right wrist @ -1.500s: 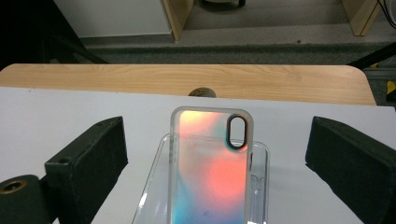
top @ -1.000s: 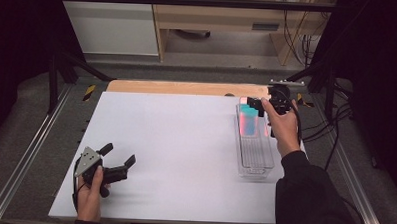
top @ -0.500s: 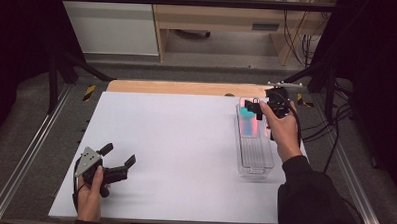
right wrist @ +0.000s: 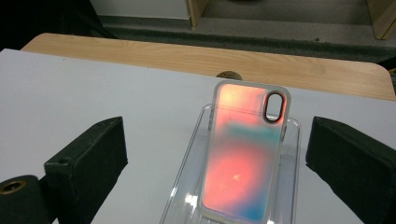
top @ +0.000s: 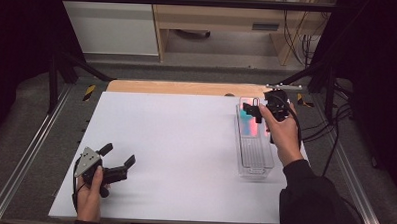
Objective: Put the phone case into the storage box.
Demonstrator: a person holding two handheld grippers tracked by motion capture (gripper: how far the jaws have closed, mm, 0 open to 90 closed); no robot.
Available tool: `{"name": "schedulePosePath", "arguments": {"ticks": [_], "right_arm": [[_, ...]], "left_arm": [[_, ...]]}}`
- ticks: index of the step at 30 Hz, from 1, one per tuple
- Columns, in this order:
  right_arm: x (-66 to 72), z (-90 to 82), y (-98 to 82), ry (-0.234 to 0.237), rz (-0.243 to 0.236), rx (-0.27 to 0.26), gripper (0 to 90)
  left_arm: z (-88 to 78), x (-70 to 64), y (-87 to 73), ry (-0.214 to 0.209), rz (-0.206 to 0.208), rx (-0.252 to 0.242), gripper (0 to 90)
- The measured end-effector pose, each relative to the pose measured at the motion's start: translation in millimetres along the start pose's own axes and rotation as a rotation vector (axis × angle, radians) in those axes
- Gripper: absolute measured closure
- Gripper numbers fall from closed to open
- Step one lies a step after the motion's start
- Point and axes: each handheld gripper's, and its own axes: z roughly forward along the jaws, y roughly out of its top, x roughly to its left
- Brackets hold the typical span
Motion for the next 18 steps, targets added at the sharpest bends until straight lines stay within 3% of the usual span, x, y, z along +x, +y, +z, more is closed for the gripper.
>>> {"name": "schedulePosePath", "arguments": {"ticks": [18], "right_arm": [[5.6,-19.0,-6.8,0.033,-0.02,-0.011,5.3]], "left_arm": [[0.3,-0.9,0.0,0.001,0.006,0.0,1.6]]}}
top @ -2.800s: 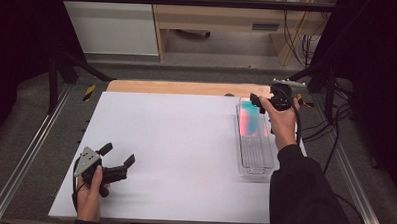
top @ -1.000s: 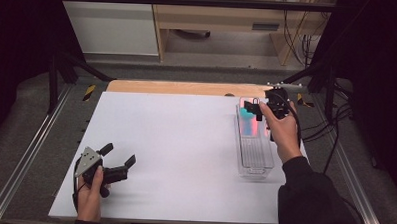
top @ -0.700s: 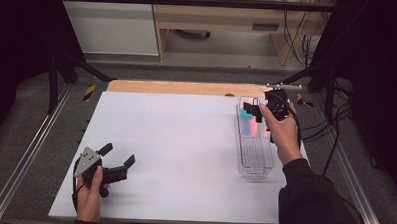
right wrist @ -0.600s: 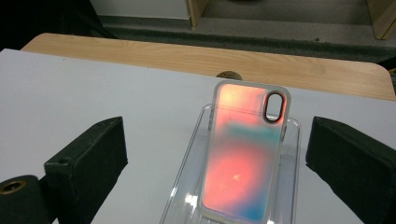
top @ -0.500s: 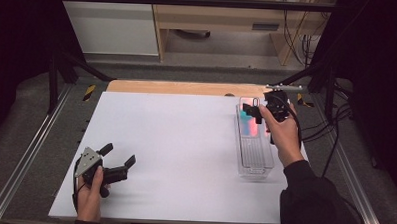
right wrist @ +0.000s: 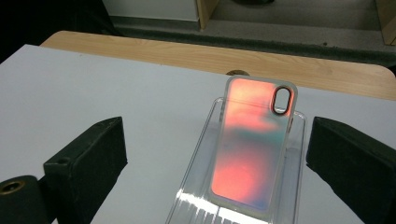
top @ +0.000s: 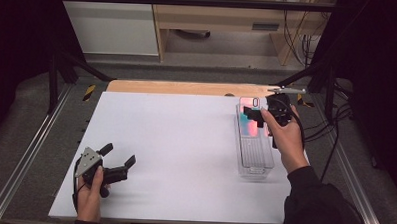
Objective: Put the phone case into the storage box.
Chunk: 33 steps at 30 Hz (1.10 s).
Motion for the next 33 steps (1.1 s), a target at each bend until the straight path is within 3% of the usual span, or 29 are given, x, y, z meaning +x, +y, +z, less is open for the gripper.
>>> {"name": "schedulePosePath", "arguments": {"ticks": [21,33], "right_arm": [[1.2,-25.5,-7.7,0.024,-0.004,-0.03,5.3],[-9.9,-57.3,-17.1,0.026,-0.029,-0.113,4.4]], "left_arm": [[-0.9,-0.3,0.1,-0.001,0.005,0.0,1.6],[-1.4,-3.9,0.6,0.003,0.037,0.011,1.5]]}}
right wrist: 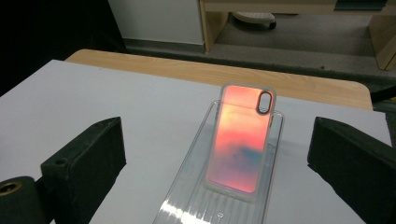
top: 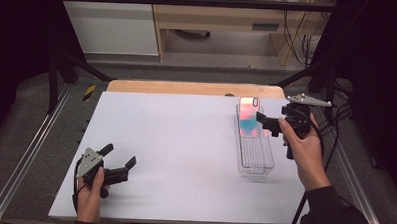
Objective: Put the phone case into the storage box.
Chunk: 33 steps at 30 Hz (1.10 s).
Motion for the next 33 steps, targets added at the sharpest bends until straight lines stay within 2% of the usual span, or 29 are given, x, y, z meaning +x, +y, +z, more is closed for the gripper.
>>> {"name": "schedulePosePath", "arguments": {"ticks": [9,16,23,33], "right_arm": [[-10.0,-19.9,-6.1,-0.003,0.006,-0.038,4.2],[-16.6,-29.0,-14.5,-0.013,-0.002,-0.062,4.0],[-20.6,-35.8,-26.3,0.0,0.016,-0.081,4.0],[-27.1,-44.9,-45.3,-0.009,0.011,-0.157,3.9]], "left_arm": [[-0.9,-4.0,-0.6,-0.002,0.01,0.006,1.5],[-3.6,-6.9,-1.0,-0.001,0.014,0.003,1.5],[-17.3,-11.2,-1.0,0.001,0.022,-0.011,1.4],[-32.7,-9.2,-1.2,0.023,0.011,-0.034,1.4]]}}
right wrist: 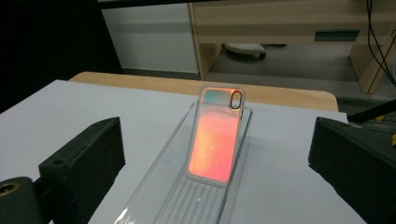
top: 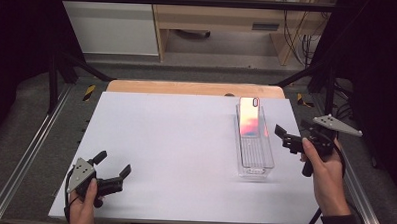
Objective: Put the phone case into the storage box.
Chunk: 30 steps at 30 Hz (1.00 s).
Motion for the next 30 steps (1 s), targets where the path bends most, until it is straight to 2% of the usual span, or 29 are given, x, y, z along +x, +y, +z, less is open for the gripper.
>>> {"name": "schedulePosePath", "arguments": {"ticks": [3,10,23,30], "right_arm": [[-2.2,-2.3,-6.8,-0.007,0.006,-0.033,3.9],[-5.8,-5.5,-22.1,-0.006,0.008,-0.07,3.9],[-8.5,-12.8,-36.7,-0.004,-0.001,-0.087,3.9],[-5.4,-15.8,-42.3,0.0,-0.029,-0.086,3.9]], "left_arm": [[-1.8,2.7,0.0,0.014,-0.002,-0.003,1.5],[-4.9,8.8,-0.3,0.028,-0.015,-0.01,1.5],[-5.1,8.8,-0.2,0.025,-0.005,-0.006,1.5],[-5.0,9.1,-0.2,0.019,-0.008,-0.008,1.4]]}}
